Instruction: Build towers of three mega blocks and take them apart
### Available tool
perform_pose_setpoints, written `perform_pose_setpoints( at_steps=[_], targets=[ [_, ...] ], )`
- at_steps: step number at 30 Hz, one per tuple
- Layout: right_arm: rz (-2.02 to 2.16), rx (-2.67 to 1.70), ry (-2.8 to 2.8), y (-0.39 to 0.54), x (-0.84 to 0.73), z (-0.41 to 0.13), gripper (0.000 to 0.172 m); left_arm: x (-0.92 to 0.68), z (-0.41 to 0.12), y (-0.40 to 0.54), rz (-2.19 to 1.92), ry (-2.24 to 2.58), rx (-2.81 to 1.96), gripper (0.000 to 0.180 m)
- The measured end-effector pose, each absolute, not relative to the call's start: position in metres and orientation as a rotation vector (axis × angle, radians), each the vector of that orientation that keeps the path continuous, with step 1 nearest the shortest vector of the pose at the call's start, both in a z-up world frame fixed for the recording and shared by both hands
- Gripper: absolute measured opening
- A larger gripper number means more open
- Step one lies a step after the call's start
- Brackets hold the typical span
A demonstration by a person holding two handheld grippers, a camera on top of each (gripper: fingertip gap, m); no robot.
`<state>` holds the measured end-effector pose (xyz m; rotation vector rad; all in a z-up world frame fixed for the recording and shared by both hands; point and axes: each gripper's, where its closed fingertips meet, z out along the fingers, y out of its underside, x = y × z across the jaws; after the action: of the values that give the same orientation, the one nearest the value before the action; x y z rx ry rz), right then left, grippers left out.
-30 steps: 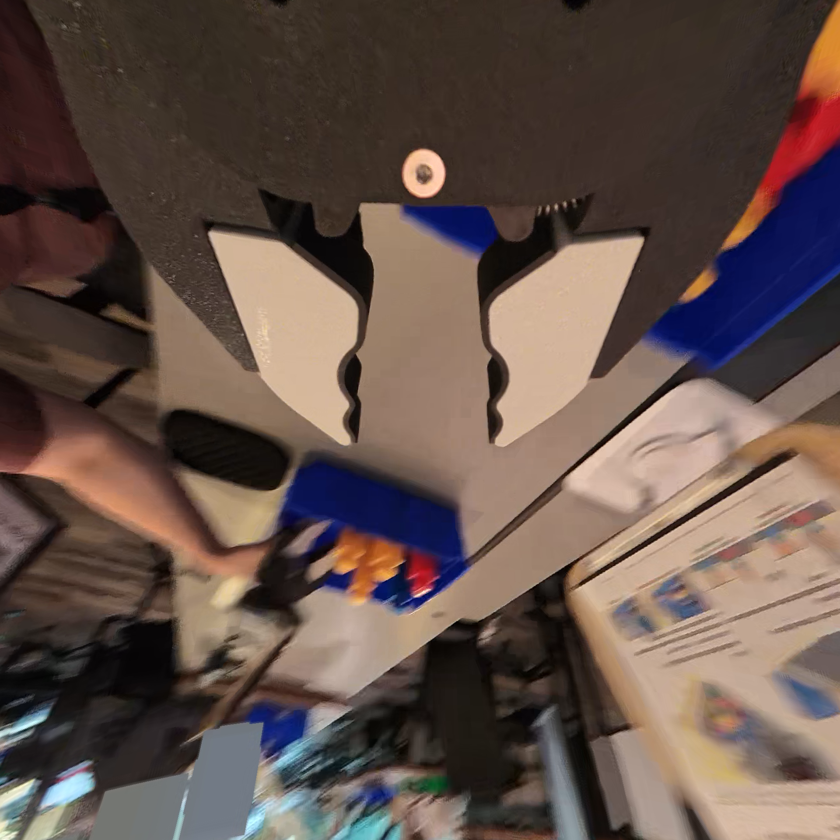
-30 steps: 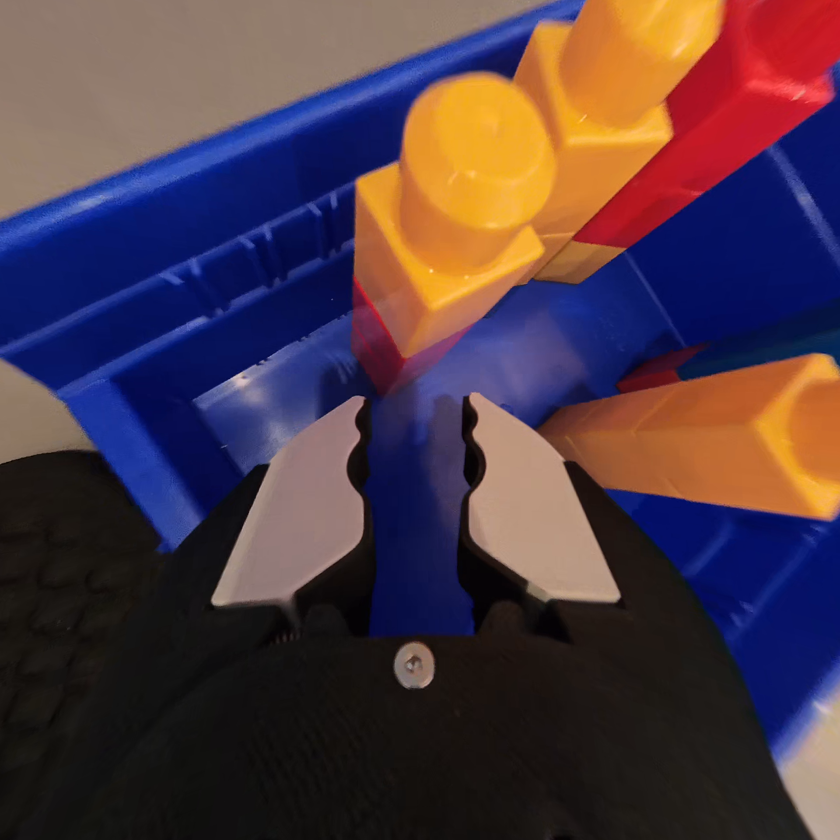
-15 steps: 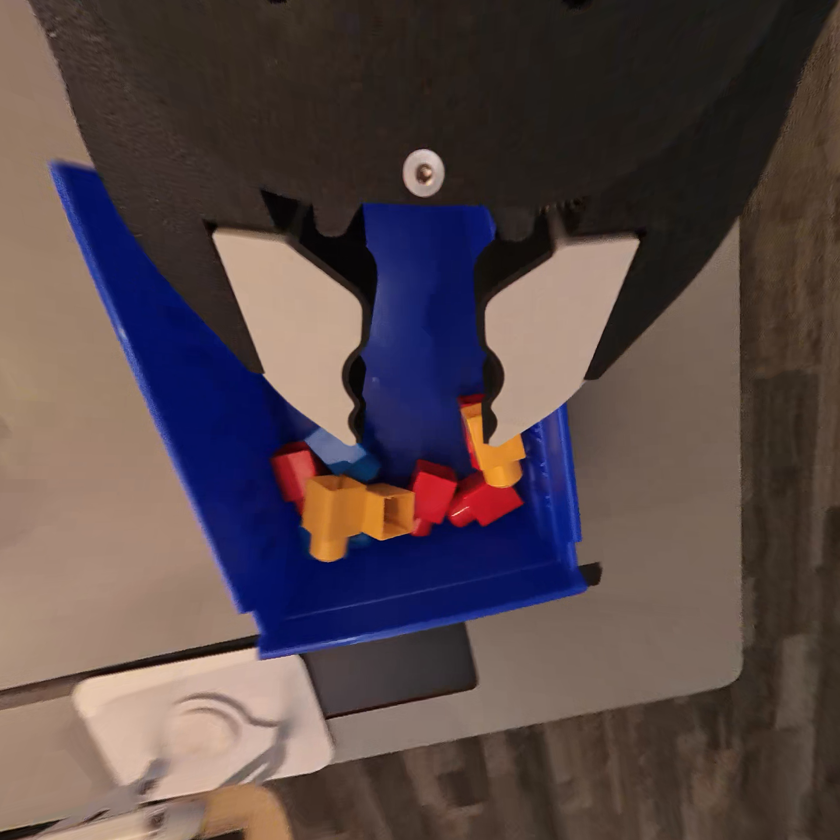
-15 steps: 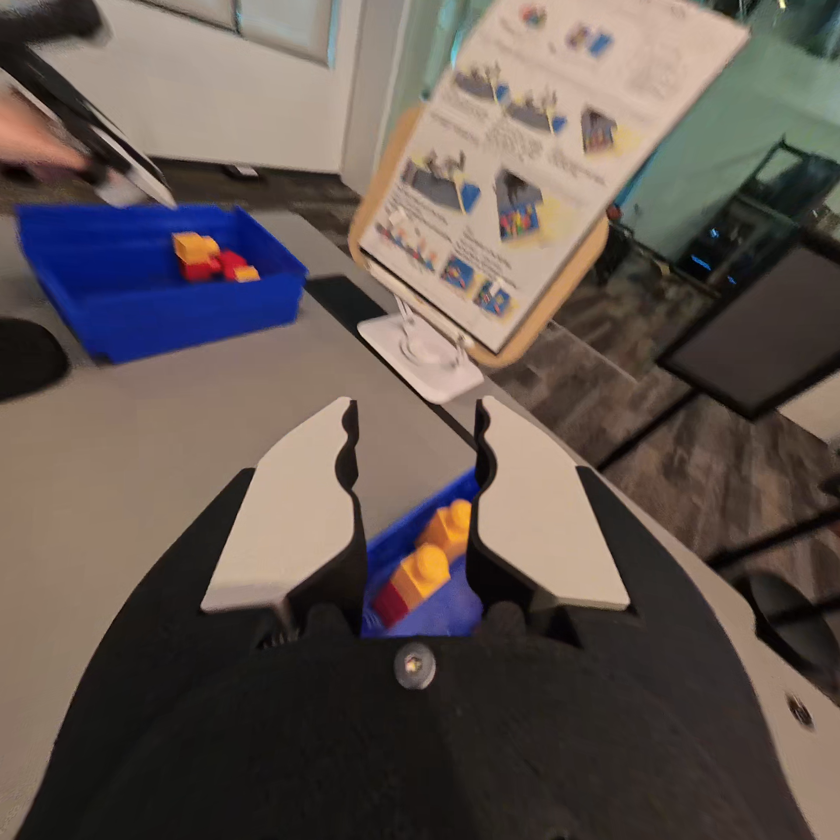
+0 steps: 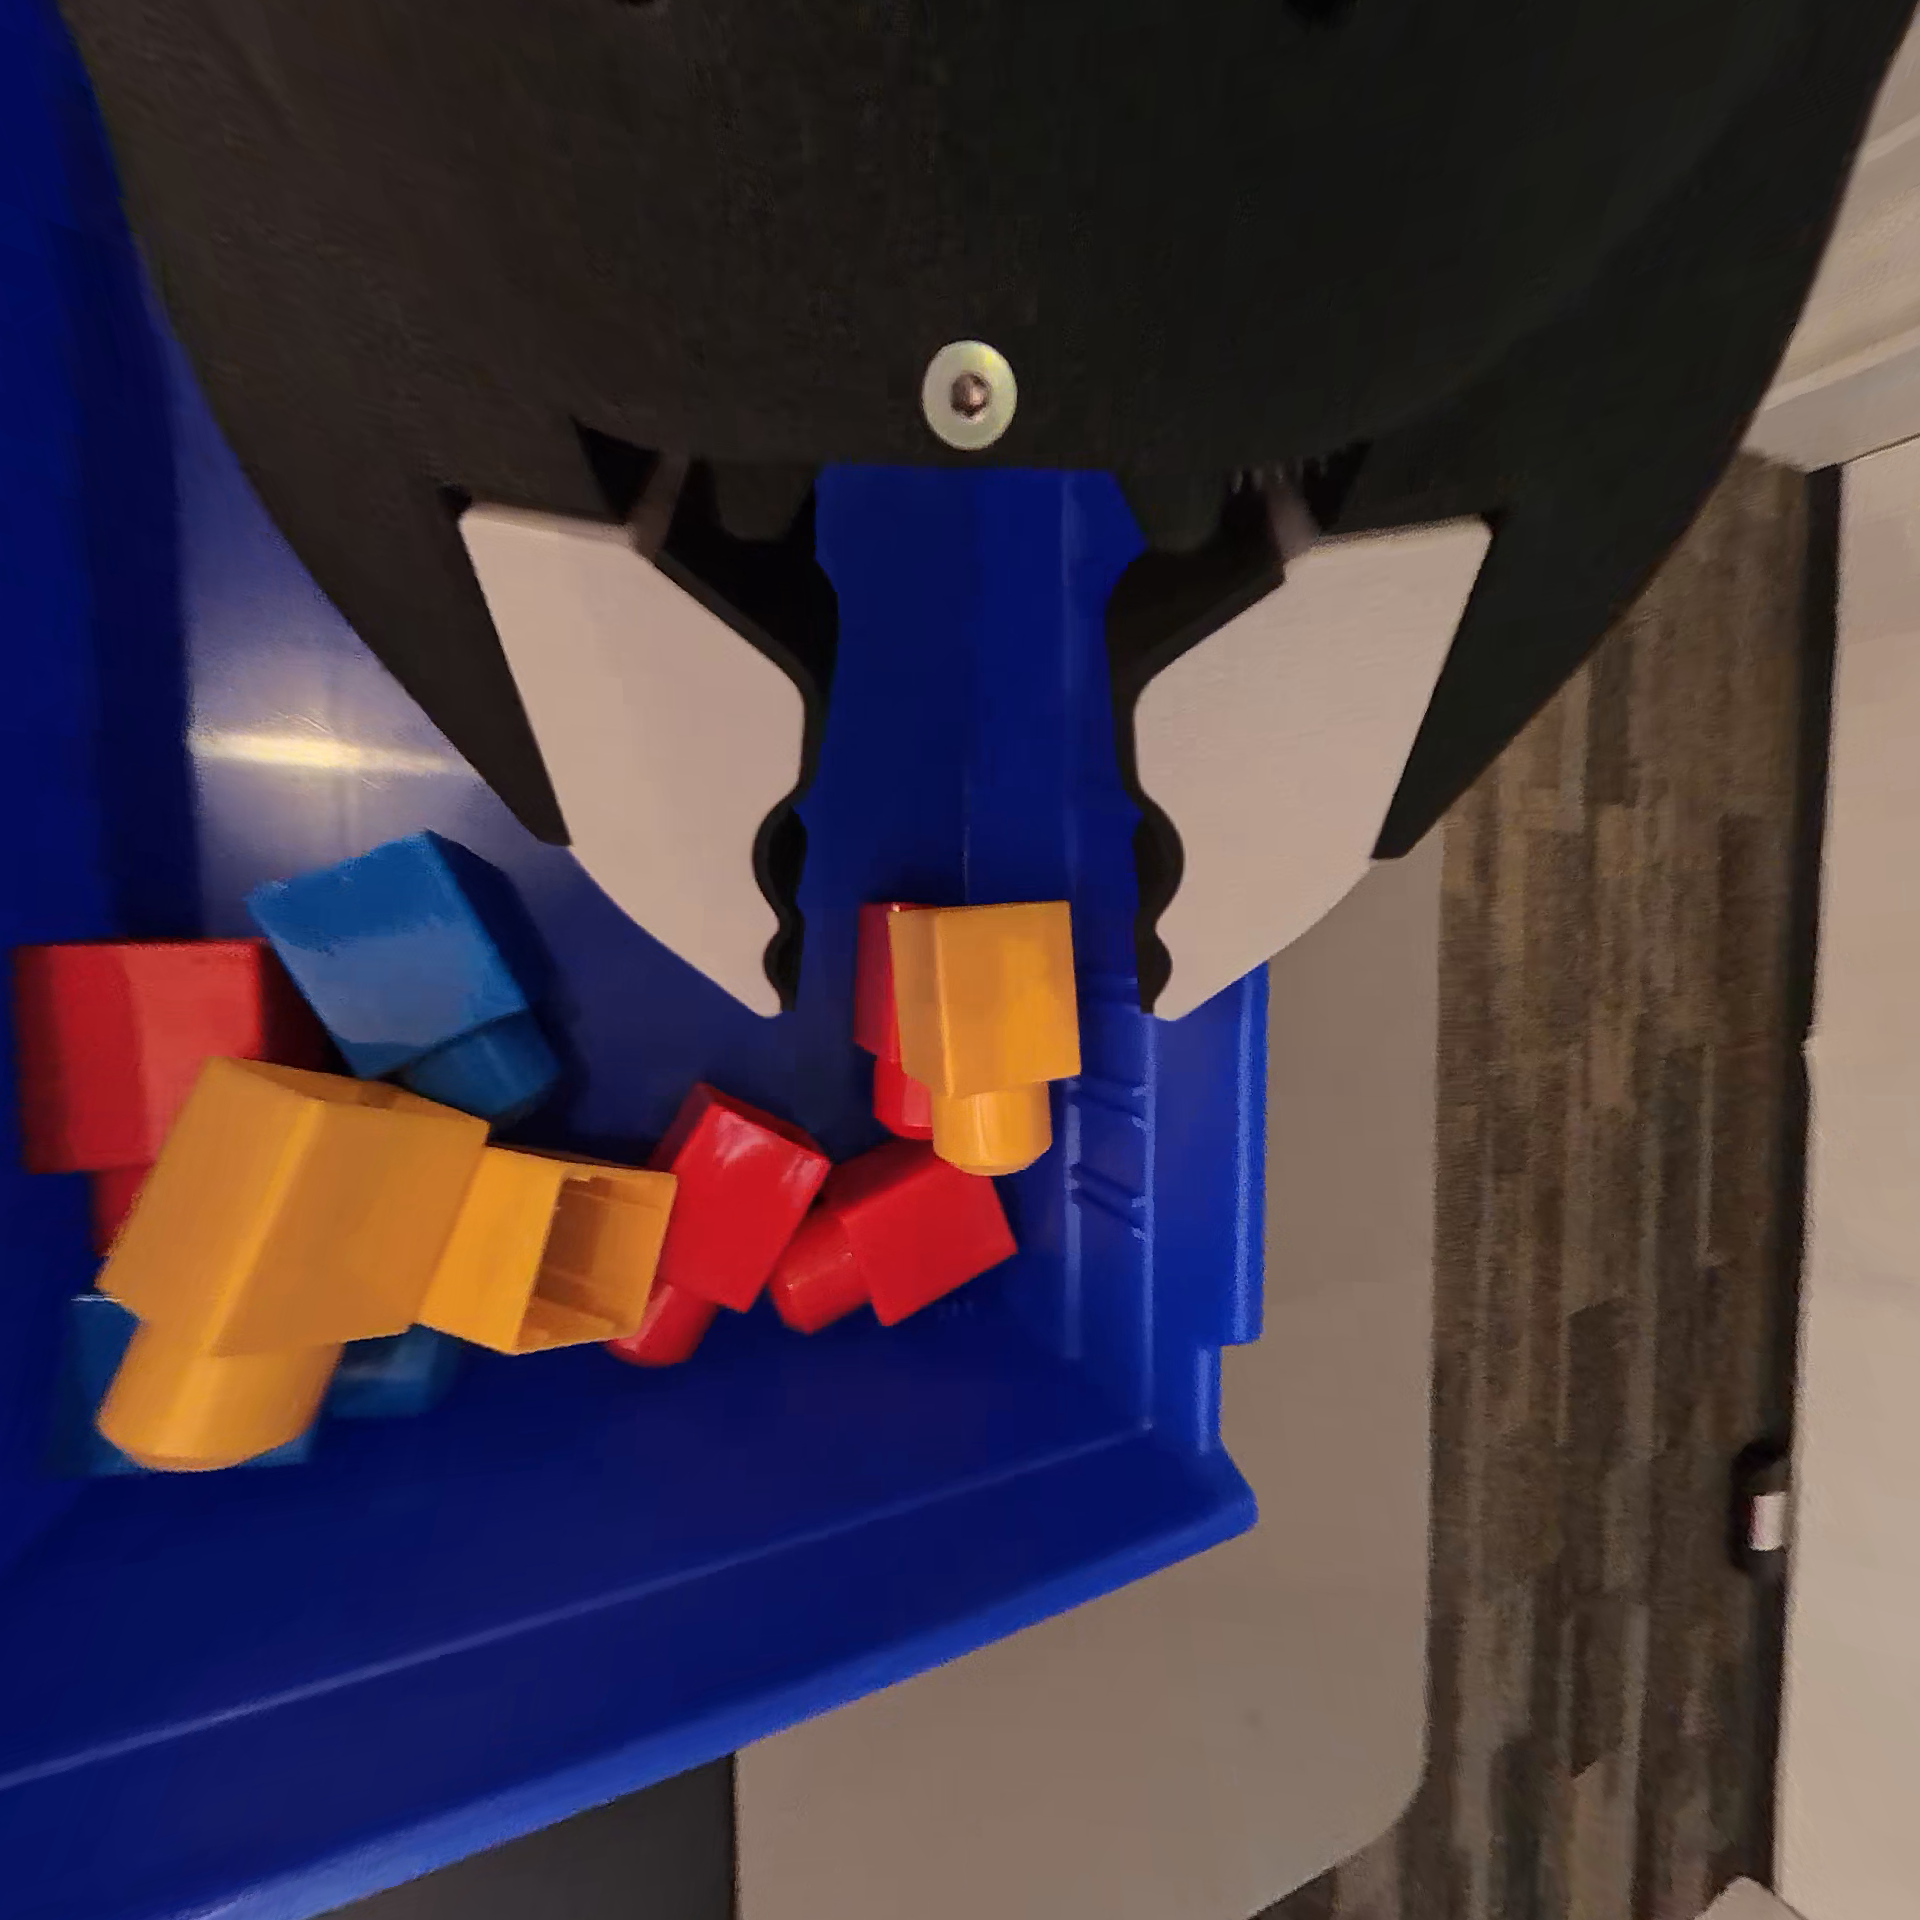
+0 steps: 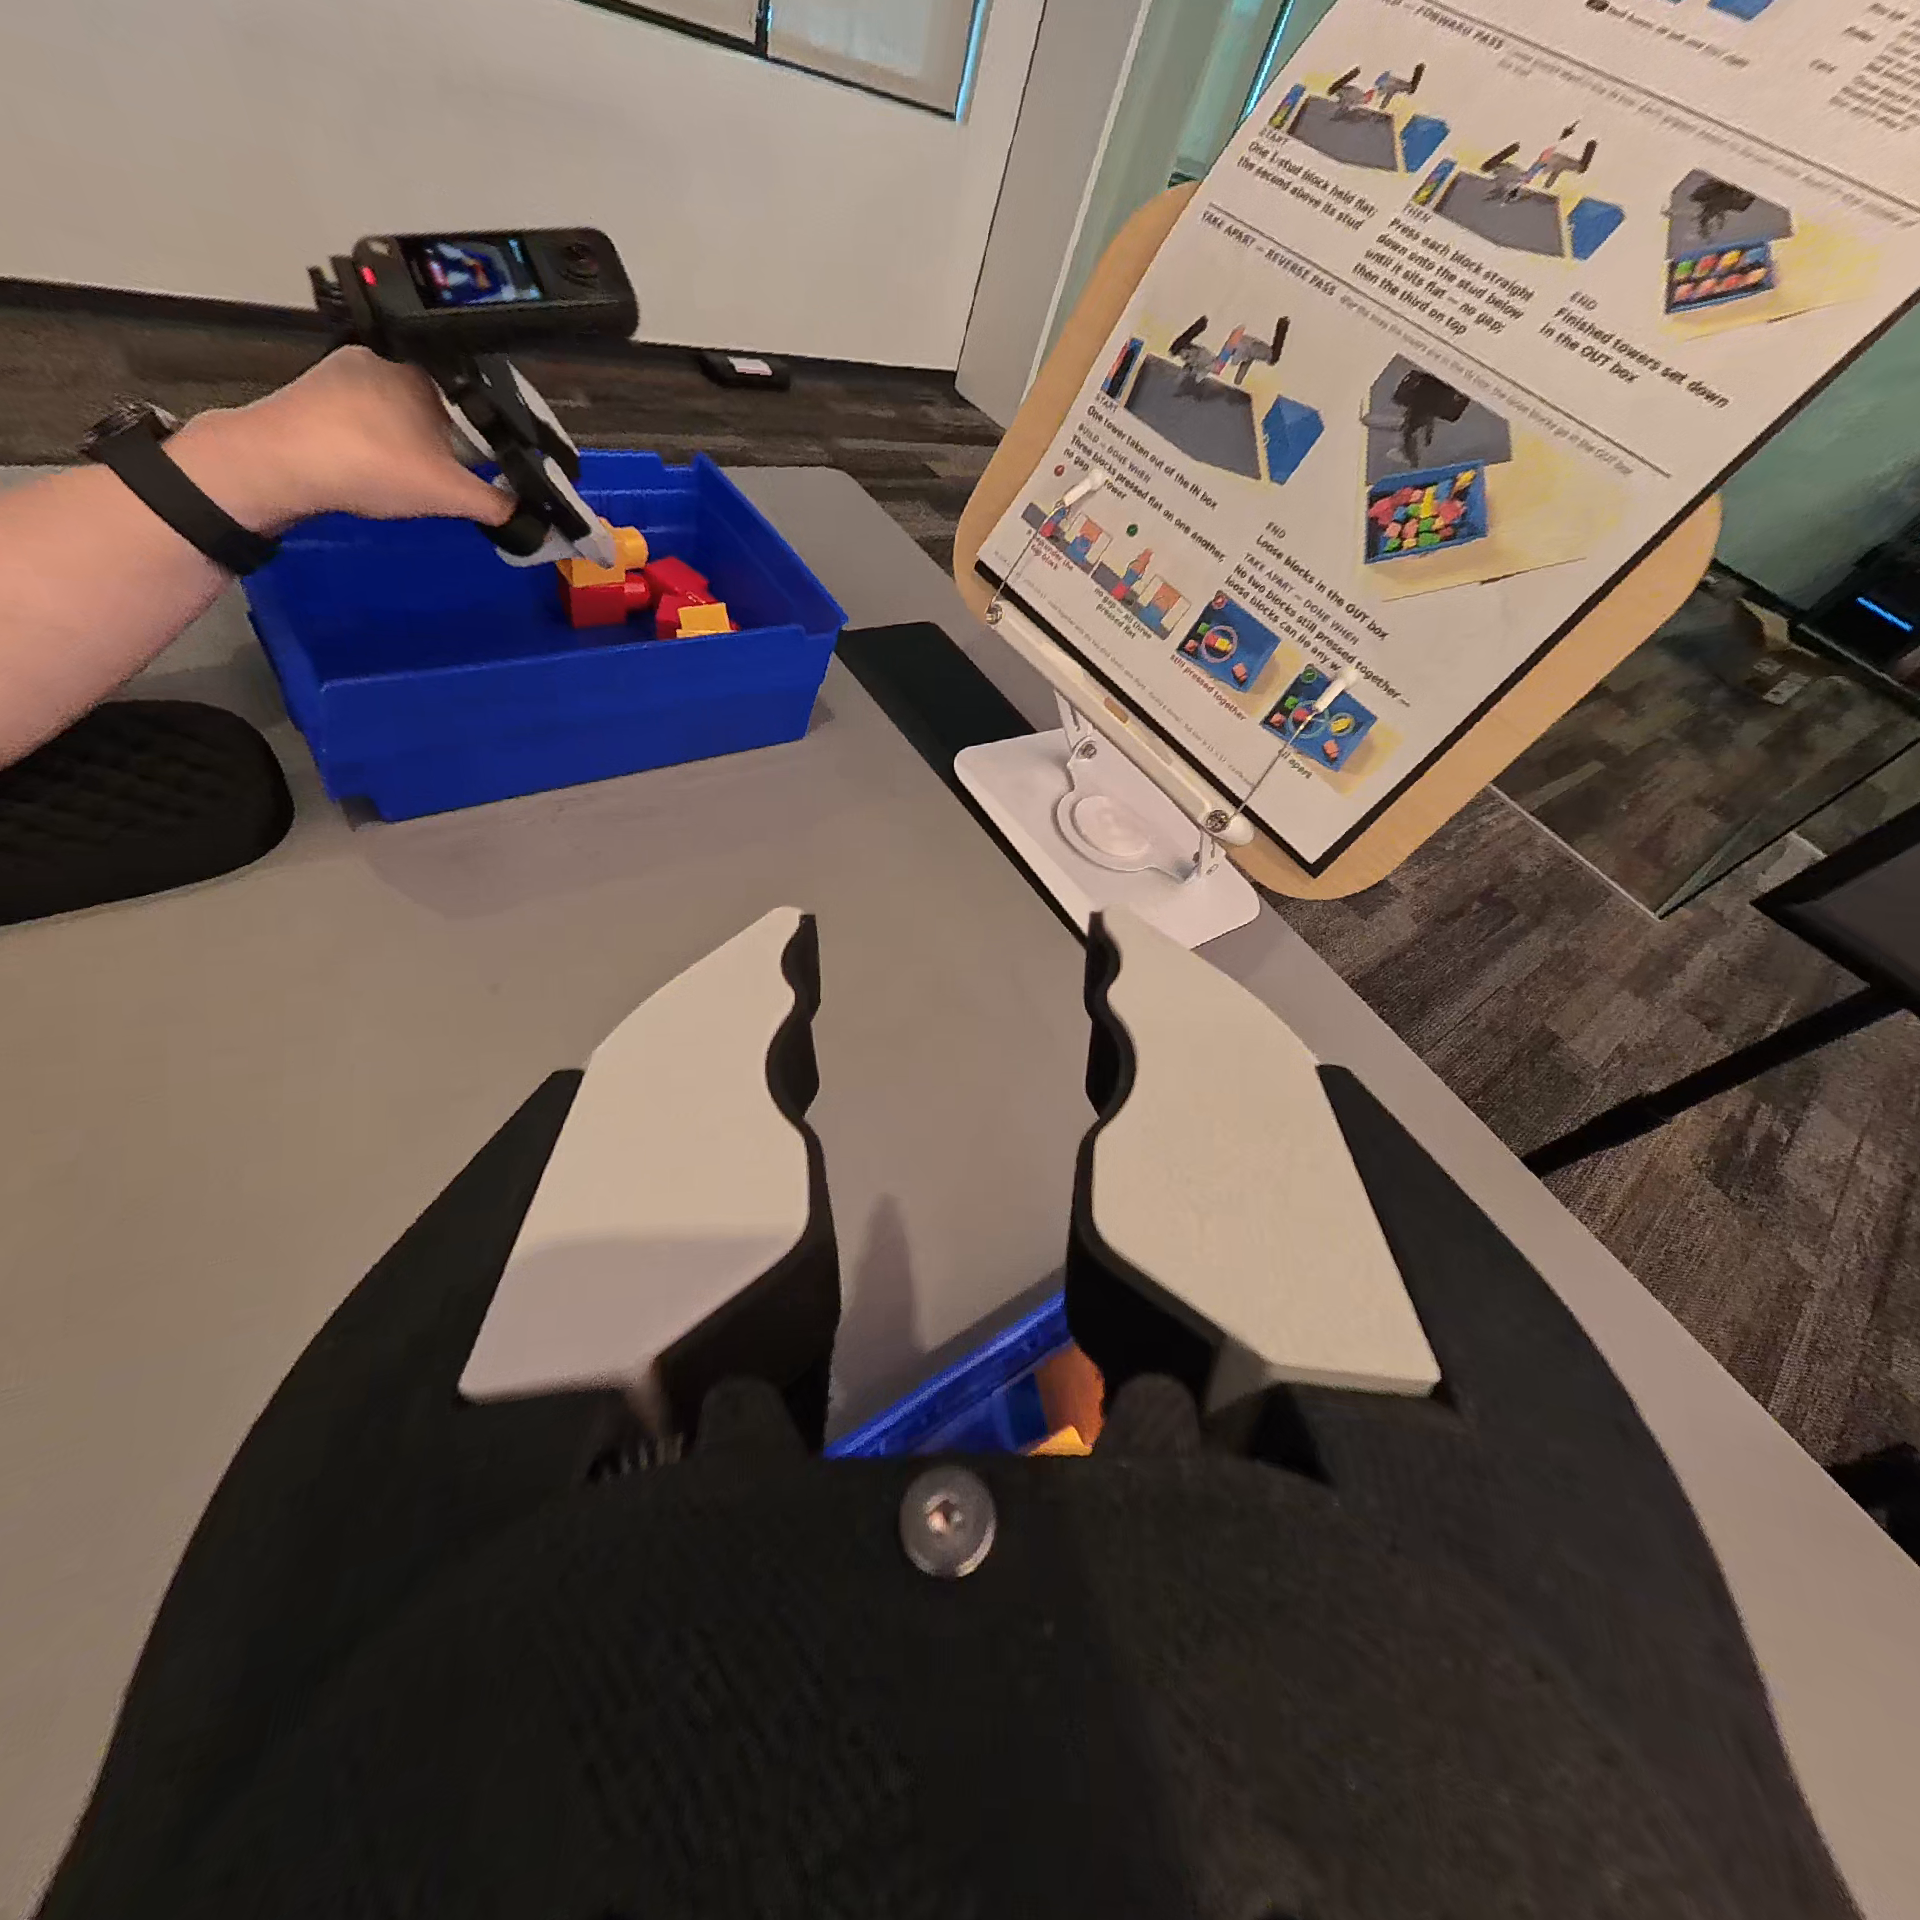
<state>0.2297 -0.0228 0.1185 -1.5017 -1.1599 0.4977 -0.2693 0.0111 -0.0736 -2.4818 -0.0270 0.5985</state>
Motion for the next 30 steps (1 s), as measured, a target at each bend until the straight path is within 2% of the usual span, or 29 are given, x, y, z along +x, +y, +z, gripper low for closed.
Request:
perform_pose_setpoints(
  at_steps=[6, 13, 14, 15, 19, 30],
  targets=[
    [0.542, -1.483, -1.150, -0.026, 0.231, 0.121, 0.049, -0.277, -0.087, 0.016, 0.740, -0.024, -2.489, 0.066],
    [0.570, -1.481, -1.147, -0.026, 0.233, 0.120, 0.047, -0.285, -0.092, 0.016, 0.794, -0.036, -2.487, 0.059],
    [0.571, -1.481, -1.147, -0.025, 0.232, 0.120, 0.047, -0.285, -0.092, 0.017, 0.803, -0.023, -2.485, 0.057],
    [0.571, -1.482, -1.146, -0.025, 0.232, 0.120, 0.047, -0.282, -0.095, 0.017, 0.782, -0.002, -2.496, 0.043],
    [0.572, -1.486, -1.149, -0.023, 0.232, 0.118, 0.047, -0.279, -0.095, 0.014, 0.788, 0.047, -2.520, 0.028],
    [0.575, -1.500, -1.149, -0.017, 0.231, 0.112, 0.046, -0.273, -0.090, 0.007, 0.601, 0.030, -2.552, 0.020]
  ],
)
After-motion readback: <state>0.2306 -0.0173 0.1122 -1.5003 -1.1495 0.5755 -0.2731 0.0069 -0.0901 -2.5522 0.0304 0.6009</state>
